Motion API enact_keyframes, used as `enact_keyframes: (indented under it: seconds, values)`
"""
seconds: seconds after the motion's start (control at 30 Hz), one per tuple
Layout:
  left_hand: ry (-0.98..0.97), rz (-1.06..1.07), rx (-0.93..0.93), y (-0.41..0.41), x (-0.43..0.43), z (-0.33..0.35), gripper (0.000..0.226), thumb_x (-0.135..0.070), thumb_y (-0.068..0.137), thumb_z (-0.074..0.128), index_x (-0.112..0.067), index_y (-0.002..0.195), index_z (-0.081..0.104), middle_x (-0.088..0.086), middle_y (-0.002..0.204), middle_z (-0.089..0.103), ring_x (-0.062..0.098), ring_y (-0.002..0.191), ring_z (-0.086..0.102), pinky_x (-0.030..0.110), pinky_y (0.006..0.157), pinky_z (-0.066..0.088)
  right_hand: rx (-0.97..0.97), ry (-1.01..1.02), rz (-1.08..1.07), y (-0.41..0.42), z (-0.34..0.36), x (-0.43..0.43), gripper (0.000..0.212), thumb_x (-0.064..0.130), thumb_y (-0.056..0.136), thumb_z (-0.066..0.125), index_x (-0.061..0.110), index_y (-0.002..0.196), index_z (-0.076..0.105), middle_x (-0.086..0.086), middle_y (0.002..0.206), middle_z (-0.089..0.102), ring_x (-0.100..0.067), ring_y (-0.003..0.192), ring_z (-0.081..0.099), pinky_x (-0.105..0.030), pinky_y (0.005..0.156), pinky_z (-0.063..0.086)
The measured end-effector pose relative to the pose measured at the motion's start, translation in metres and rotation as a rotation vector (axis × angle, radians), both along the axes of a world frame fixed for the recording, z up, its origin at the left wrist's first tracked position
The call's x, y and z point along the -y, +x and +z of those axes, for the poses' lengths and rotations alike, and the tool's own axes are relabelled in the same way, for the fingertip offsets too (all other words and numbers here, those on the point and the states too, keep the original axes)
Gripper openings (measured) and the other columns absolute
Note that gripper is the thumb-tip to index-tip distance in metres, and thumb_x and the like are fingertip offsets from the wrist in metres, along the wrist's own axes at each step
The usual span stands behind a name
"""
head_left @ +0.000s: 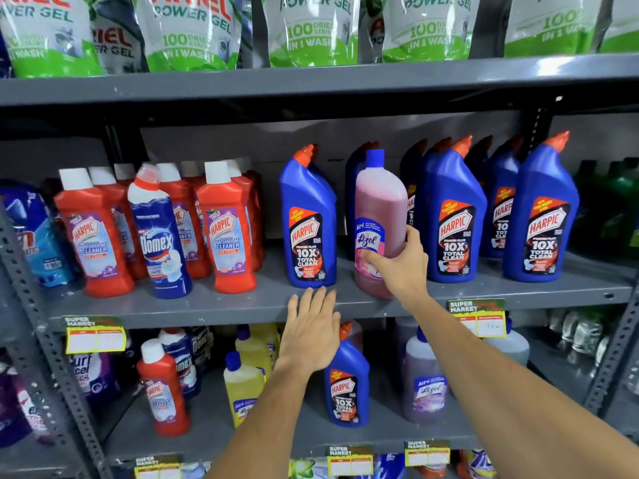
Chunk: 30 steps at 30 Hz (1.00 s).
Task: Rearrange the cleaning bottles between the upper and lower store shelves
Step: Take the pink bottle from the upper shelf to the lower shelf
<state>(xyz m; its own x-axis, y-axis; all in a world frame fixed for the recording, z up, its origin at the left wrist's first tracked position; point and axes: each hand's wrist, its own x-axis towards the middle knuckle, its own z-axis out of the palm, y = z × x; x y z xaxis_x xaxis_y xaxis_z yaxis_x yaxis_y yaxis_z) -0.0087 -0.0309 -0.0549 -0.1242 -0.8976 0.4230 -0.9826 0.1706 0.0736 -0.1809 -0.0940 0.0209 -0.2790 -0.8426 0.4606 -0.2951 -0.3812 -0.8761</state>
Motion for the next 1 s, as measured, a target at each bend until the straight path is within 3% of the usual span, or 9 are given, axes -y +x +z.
enact_keyframes:
  seconds: [0.23,0.4,0.6,0.87,1.0]
  values:
    - [0.058,-0.012,-0.003,0.000,-0.002,0.005,0.054,-0.035,0.104,0.024,-0.016,0.155,0.017,0.005,0.163,0.021,0.028,0.150,0.012,0.049,0.121,0.004,0.073,-0.097,-0.031,-0.010,-0.004,-0.056,0.075,0.034,0.057,0.094,0.020,0.121,0.058,0.003,0.110,0.072,-0.013,0.098,0.070,-0.035,0.079,0.063]
    - [0.074,-0.013,0.013,-0.004,-0.006,0.010,0.058,-0.038,0.105,0.021,-0.015,0.157,0.011,0.008,0.166,0.011,0.029,0.152,0.002,0.049,0.122,0.001,0.059,-0.089,-0.025,-0.021,-0.012,-0.097,0.076,0.040,0.051,0.094,0.033,0.115,0.053,0.007,0.108,0.070,-0.013,0.099,0.069,-0.034,0.079,0.062]
    - [-0.115,-0.091,0.261,0.002,-0.034,-0.036,0.066,-0.042,0.102,0.030,-0.010,0.156,0.010,0.013,0.165,0.004,0.035,0.152,-0.003,0.052,0.122,0.009,0.094,-0.060,-0.087,-0.023,-0.052,-0.136,0.080,0.043,0.049,0.092,0.028,0.119,0.057,0.008,0.106,0.071,-0.015,0.098,0.069,-0.039,0.083,0.060]
    - [0.162,-0.051,0.152,0.012,-0.049,-0.129,0.071,-0.050,0.102,0.023,-0.009,0.156,0.004,0.012,0.166,-0.001,0.029,0.153,-0.005,0.047,0.123,0.008,0.128,0.079,-0.116,-0.019,-0.139,-0.148,0.071,0.030,0.055,0.094,0.028,0.116,0.059,0.016,0.094,0.068,-0.012,0.091,0.069,-0.029,0.082,0.056]
    - [0.319,-0.051,0.027,0.018,-0.045,-0.171,0.077,-0.052,0.101,0.028,-0.004,0.156,0.005,0.016,0.165,0.001,0.027,0.153,-0.004,0.043,0.124,0.003,0.085,0.183,-0.166,-0.014,-0.195,-0.130,0.065,0.033,0.056,0.091,0.034,0.110,0.054,0.009,0.095,0.066,-0.021,0.096,0.066,-0.036,0.086,0.056]
